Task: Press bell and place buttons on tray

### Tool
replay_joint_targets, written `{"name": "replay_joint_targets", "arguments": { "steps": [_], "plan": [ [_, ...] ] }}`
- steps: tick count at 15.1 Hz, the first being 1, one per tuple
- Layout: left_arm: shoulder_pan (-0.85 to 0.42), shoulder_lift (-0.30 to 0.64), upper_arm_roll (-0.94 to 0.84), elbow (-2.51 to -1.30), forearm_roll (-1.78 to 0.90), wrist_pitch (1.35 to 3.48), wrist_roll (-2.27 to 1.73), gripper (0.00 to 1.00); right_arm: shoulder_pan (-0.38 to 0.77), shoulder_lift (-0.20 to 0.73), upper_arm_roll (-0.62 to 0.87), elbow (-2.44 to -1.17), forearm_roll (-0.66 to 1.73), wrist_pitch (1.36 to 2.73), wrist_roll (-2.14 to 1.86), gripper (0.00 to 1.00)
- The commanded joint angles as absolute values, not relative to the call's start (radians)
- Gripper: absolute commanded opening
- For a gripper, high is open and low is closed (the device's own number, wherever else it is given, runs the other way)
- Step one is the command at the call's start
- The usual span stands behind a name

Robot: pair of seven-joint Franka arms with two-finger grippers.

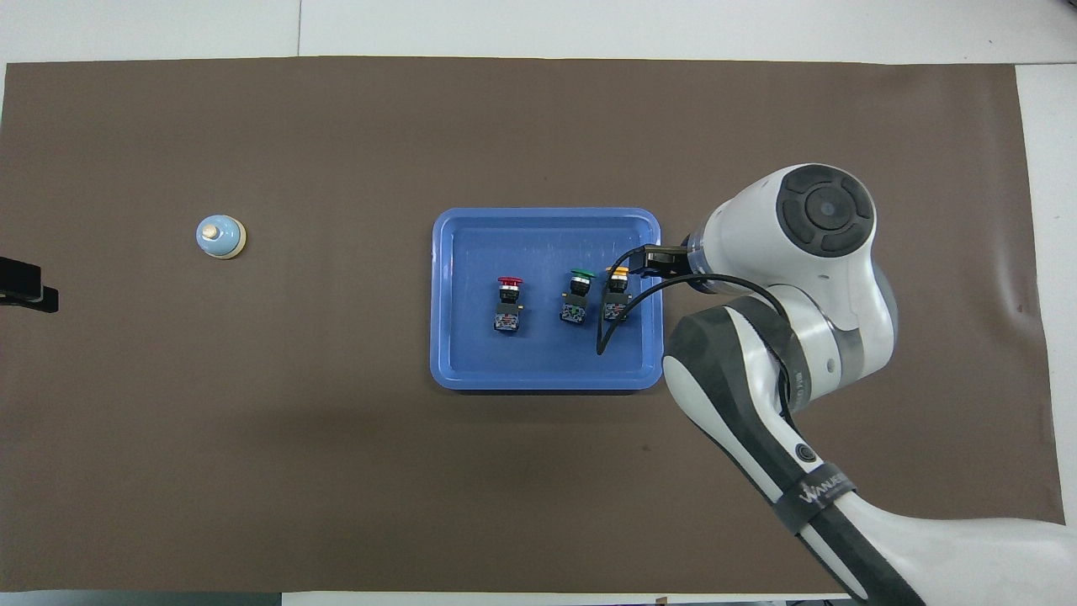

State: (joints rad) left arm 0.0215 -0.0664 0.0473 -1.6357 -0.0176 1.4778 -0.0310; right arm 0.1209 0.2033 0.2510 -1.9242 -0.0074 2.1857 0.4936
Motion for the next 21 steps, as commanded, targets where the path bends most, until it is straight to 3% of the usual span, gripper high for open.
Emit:
{"name": "replay_joint_targets", "arguments": {
  "steps": [1, 8, 14, 21],
  "plan": [
    [0.028, -0.06, 0.045, -1.617, -0.011, 1.459, -0.032, 1.0, 0.163, 0.247, 0.253, -1.925, -0.02, 2.243, 0.566, 1.0],
    [0.028, -0.06, 0.044, -1.615, -0.018, 1.447, -0.029, 1.0, 0.114, 0.239, 0.249, -1.902, -0.02, 2.215, 0.549, 1.0],
    [0.026, -0.06, 0.044, -1.614, -0.018, 1.431, -0.031, 1.0, -0.061, 0.155, 0.25, -1.708, -0.018, 1.838, 0.229, 1.0],
    [0.015, -0.057, 0.037, -1.605, -0.023, 1.407, -0.031, 1.0, -0.241, -0.043, 0.245, -1.695, -0.014, 1.606, -0.08, 1.0]
  ]
}}
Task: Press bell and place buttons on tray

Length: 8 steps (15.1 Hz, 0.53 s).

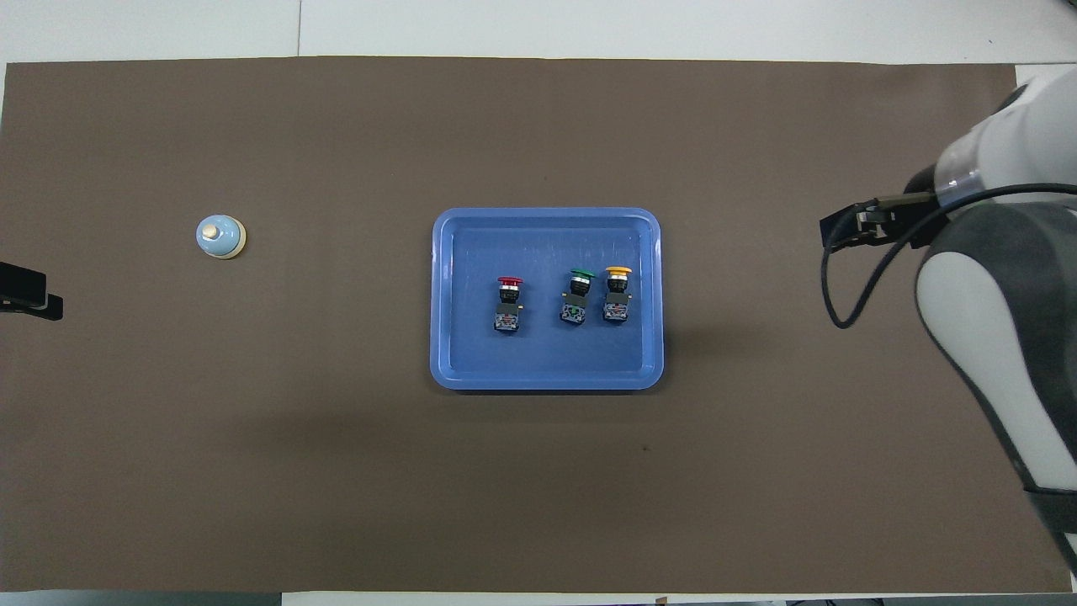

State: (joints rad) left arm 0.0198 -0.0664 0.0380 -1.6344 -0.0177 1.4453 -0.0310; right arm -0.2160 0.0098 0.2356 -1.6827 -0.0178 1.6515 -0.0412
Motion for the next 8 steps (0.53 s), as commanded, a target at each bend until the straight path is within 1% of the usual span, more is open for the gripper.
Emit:
{"name": "replay_joint_targets", "arguments": {
  "steps": [1, 8],
  "plan": [
    [0.014, -0.057, 0.035, -1.605, -0.023, 1.407, -0.032, 1.0, -0.245, -0.064, 0.245, -1.695, -0.014, 1.582, -0.086, 1.0],
    [0.014, -0.057, 0.035, -1.605, -0.025, 1.396, -0.031, 1.0, -0.244, -0.133, 0.215, -1.697, -0.003, 1.456, -0.084, 1.0]
  ]
}}
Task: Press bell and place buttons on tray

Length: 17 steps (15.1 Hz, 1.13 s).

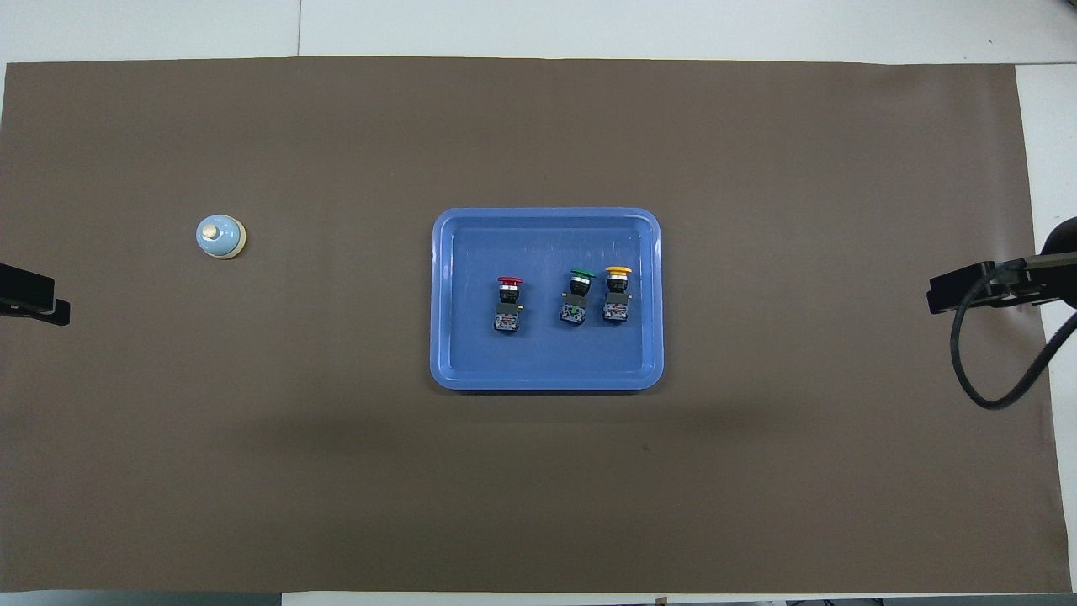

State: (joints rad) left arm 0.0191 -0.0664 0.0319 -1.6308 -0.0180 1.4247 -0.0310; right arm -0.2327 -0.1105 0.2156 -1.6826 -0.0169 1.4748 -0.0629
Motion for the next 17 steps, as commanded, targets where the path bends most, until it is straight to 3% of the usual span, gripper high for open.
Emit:
{"name": "replay_joint_targets", "arguments": {
  "steps": [1, 6, 10, 17],
  "plan": [
    [0.014, -0.057, 0.035, -1.605, -0.025, 1.396, -0.031, 1.0, -0.244, -0.133, 0.215, -1.697, -0.003, 1.46, -0.083, 1.0],
    [0.015, -0.057, 0.035, -1.606, -0.026, 1.422, -0.022, 1.0, -0.221, -0.108, 0.177, -1.698, 0.021, 1.486, -0.077, 1.0],
    [0.012, -0.051, 0.037, -1.618, -0.023, 1.563, -0.029, 1.0, -0.196, -0.058, 0.161, -1.66, 0.037, 1.488, -0.064, 1.0],
    [0.0, -0.051, 0.035, -1.618, -0.021, 1.563, -0.031, 1.0, -0.198, -0.083, 0.149, -1.661, 0.018, 1.496, -0.061, 1.0]
  ]
}}
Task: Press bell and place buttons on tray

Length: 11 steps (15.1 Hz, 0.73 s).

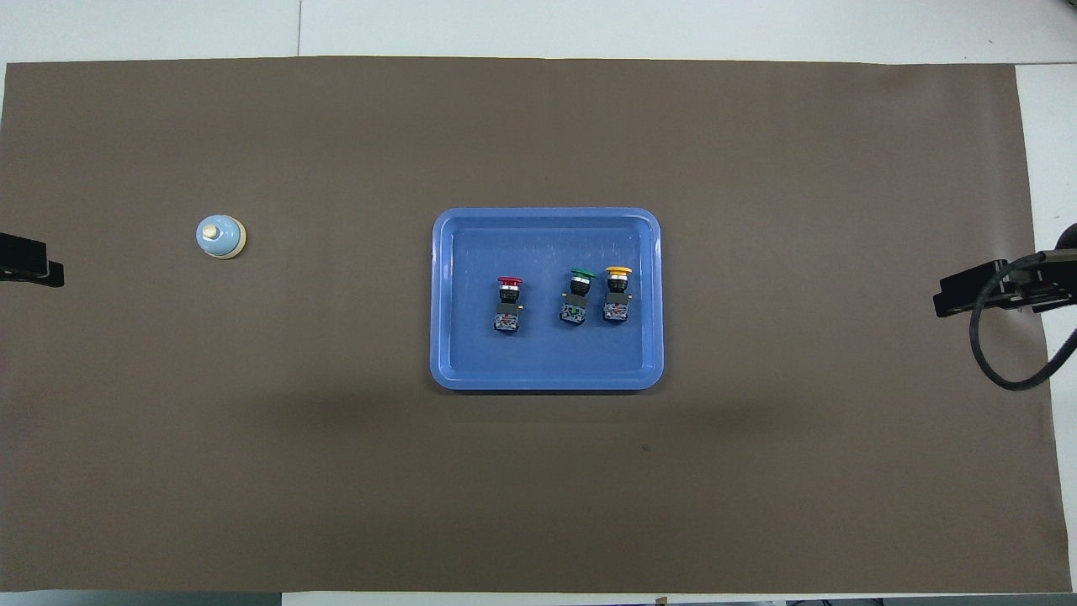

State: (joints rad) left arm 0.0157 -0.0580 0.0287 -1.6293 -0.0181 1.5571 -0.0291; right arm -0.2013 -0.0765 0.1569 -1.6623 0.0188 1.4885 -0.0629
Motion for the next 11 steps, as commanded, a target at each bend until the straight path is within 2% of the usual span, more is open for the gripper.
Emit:
{"name": "replay_joint_targets", "arguments": {
  "steps": [1, 11],
  "plan": [
    [0.0, -0.051, 0.035, -1.618, -0.023, 1.562, -0.032, 1.0, -0.201, -0.081, 0.149, -1.661, 0.014, 1.499, -0.061, 1.0],
    [-0.002, -0.049, 0.031, -1.611, -0.018, 1.506, 0.041, 1.0, -0.21, -0.092, 0.147, -1.675, -0.029, 1.486, -0.064, 1.0]
  ]
}}
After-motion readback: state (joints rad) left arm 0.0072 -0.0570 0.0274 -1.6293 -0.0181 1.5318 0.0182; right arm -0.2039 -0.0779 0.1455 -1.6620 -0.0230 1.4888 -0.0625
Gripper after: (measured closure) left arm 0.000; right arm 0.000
